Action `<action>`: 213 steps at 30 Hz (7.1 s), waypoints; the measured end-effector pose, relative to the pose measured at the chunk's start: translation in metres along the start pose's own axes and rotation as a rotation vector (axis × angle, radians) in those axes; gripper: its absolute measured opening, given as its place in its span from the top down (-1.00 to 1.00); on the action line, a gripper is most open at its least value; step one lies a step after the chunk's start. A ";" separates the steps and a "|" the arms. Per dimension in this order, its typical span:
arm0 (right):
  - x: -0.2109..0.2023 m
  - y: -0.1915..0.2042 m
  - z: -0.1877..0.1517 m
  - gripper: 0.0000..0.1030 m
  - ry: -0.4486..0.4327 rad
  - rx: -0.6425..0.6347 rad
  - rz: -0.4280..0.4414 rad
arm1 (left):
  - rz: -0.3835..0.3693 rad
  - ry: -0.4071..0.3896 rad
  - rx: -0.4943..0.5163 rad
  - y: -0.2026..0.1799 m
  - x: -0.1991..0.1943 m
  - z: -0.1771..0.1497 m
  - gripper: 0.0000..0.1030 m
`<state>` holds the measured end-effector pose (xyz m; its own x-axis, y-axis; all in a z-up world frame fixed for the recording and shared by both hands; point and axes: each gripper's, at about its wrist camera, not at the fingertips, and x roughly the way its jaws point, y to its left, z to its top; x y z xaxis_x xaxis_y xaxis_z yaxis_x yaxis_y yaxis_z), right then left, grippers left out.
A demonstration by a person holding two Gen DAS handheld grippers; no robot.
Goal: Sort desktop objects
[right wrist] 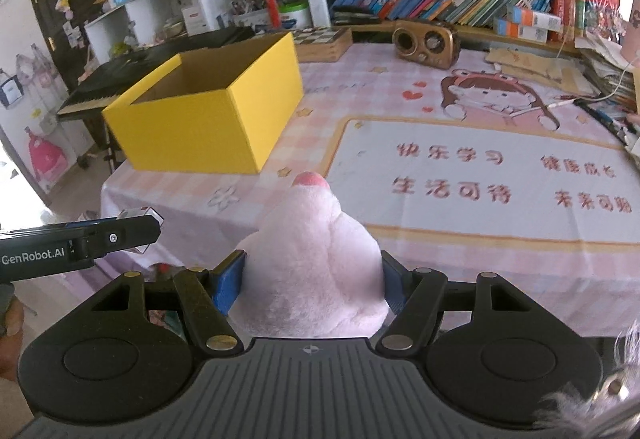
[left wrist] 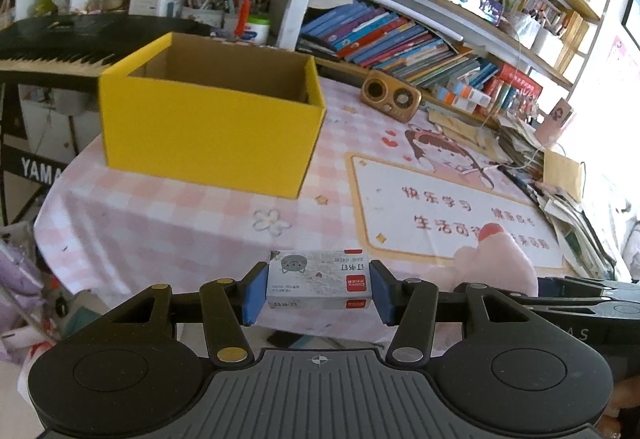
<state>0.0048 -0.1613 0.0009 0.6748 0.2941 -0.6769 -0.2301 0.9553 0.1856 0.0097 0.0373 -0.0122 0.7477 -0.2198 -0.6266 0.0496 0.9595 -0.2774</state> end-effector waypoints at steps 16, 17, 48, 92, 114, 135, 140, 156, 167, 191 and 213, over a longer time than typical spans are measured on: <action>-0.001 0.046 -0.011 -0.28 0.021 -0.059 0.084 | 0.059 -0.034 -0.056 0.035 -0.036 -0.016 -0.01; 0.000 0.048 -0.011 -0.28 0.022 -0.063 0.089 | 0.064 -0.038 -0.060 0.037 -0.038 -0.017 -0.01; 0.023 0.098 0.023 -0.28 -0.009 -0.188 0.233 | 0.154 -0.157 -0.140 0.080 -0.056 0.011 -0.01; 0.217 0.096 0.208 -0.29 -0.039 -0.507 0.283 | 0.275 -0.120 -0.057 0.095 0.127 0.181 -0.01; 0.261 0.093 0.222 -0.55 0.119 -0.567 0.352 | 0.252 0.040 0.005 0.088 0.190 0.202 -0.03; 0.205 0.084 0.207 -0.66 -0.046 -0.416 0.223 | 0.267 -0.147 0.067 0.068 0.113 0.185 -0.65; 0.177 0.073 0.202 -0.66 -0.116 -0.315 0.181 | 0.248 -0.218 0.046 0.062 0.082 0.175 -0.68; 0.077 0.058 0.137 -0.66 -0.270 -0.107 0.011 | 0.188 -0.284 0.086 0.042 0.014 0.115 -0.81; 0.030 0.063 0.063 -0.66 -0.273 -0.045 -0.101 | 0.200 -0.252 0.098 0.040 -0.020 0.059 -0.88; -0.005 0.069 -0.029 -0.83 -0.181 0.019 -0.190 | 0.220 -0.148 0.192 0.020 -0.026 -0.004 -0.94; -0.001 0.059 -0.028 -1.00 -0.130 0.041 -0.237 | 0.239 -0.094 0.175 0.020 -0.014 -0.003 -1.00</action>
<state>-0.0289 -0.1064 -0.0079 0.7915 0.0614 -0.6080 -0.0283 0.9976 0.0638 -0.0016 0.0592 -0.0116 0.8092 0.0252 -0.5869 -0.0281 0.9996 0.0041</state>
